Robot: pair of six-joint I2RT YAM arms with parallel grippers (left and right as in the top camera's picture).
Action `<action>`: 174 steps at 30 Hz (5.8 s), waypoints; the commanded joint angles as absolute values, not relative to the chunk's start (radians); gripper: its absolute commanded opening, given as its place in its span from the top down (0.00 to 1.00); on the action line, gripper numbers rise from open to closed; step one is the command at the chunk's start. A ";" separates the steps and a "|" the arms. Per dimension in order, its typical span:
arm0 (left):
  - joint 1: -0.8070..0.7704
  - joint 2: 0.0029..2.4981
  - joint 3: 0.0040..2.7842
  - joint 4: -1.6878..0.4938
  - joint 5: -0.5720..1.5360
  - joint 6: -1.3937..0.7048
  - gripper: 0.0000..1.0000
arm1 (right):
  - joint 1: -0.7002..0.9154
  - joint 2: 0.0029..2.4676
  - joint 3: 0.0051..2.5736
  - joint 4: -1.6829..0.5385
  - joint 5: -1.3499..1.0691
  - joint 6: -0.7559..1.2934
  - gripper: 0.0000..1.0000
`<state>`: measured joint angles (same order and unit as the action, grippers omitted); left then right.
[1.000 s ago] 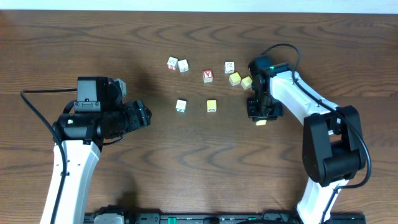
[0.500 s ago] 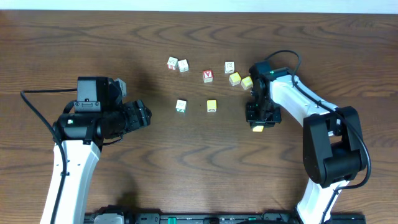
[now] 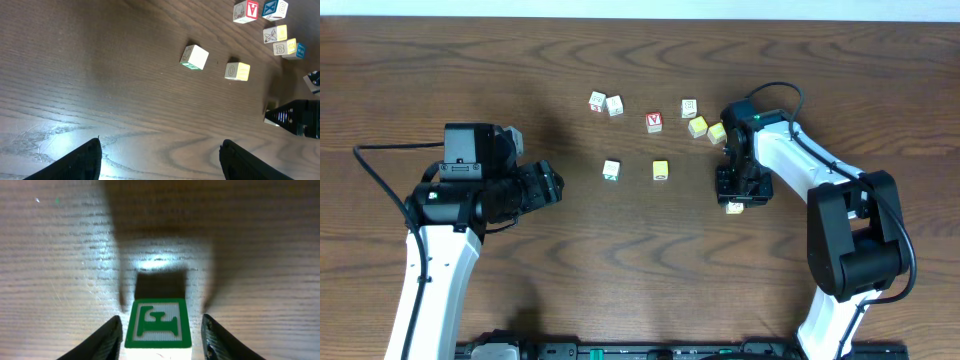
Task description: Lift 3 blocks
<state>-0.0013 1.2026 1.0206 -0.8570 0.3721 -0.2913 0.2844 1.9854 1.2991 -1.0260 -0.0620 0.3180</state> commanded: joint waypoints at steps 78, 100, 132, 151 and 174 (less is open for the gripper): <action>-0.003 1.205 1.038 -0.859 0.381 -0.293 0.24 | 0.612 1.961 1.478 -1.040 0.141 0.560 0.73; -0.003 1.205 1.038 -0.859 0.381 -0.293 0.24 | 0.524 1.966 1.251 -0.837 0.020 0.499 0.78; -0.003 1.205 1.038 -0.859 0.381 -0.293 0.24 | 0.483 1.963 1.262 -0.856 0.025 0.455 0.51; -0.003 1.205 1.038 -0.859 0.381 -0.293 0.24 | 0.524 1.942 1.502 -0.728 -0.165 0.511 0.37; -0.003 1.205 1.038 -0.859 0.381 -0.292 0.24 | 0.777 2.096 1.485 -0.458 0.145 0.807 0.29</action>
